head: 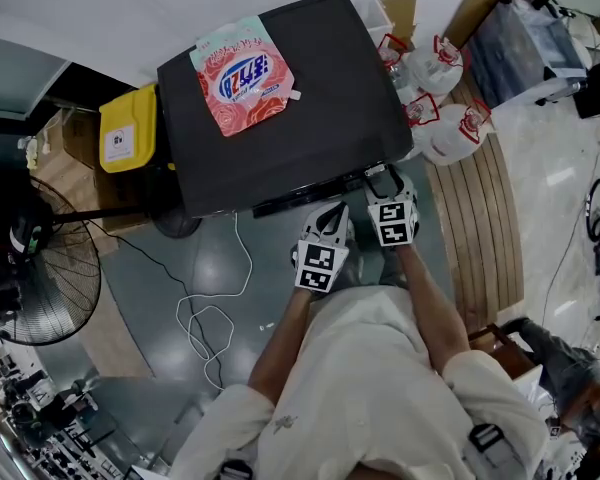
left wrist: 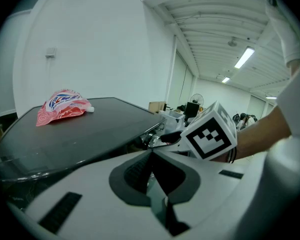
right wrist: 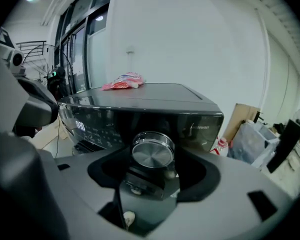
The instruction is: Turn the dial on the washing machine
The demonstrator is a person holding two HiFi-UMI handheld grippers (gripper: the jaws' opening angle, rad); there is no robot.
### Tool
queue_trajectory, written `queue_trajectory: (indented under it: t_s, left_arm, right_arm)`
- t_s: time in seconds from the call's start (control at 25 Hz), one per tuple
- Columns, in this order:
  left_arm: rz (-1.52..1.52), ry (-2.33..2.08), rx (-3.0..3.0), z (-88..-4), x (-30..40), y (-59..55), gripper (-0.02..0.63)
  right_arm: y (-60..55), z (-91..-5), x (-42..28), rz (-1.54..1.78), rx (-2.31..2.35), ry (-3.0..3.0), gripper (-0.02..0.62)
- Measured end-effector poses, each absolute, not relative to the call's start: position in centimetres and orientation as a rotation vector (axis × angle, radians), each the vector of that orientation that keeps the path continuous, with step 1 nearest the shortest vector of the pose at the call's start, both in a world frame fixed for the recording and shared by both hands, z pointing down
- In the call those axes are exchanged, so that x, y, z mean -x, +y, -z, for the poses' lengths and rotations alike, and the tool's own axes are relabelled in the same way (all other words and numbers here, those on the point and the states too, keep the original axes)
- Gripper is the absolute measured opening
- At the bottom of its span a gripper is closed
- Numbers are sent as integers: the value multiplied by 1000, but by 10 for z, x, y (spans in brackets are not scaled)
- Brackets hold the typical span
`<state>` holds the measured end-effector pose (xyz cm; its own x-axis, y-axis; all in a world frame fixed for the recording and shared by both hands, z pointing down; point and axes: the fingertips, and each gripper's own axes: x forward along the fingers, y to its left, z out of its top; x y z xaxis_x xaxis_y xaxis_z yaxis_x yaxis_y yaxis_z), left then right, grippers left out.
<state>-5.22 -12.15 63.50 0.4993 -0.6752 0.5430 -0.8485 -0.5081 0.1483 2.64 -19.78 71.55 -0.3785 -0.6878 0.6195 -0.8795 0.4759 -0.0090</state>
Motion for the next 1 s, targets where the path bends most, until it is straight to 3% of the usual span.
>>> queue_trajectory:
  t_s: [0.44,1.0]
  left_arm:
    - [-591,-1272,-2343,-635,54,-120,12]
    - [-587,-1266,-2348,-635,53,-117,12]
  right_arm:
    - [-199,-716,-27,-506,-1300,-2193,272]
    - [-199,-717,-31,-812,-1331,-2293,272]
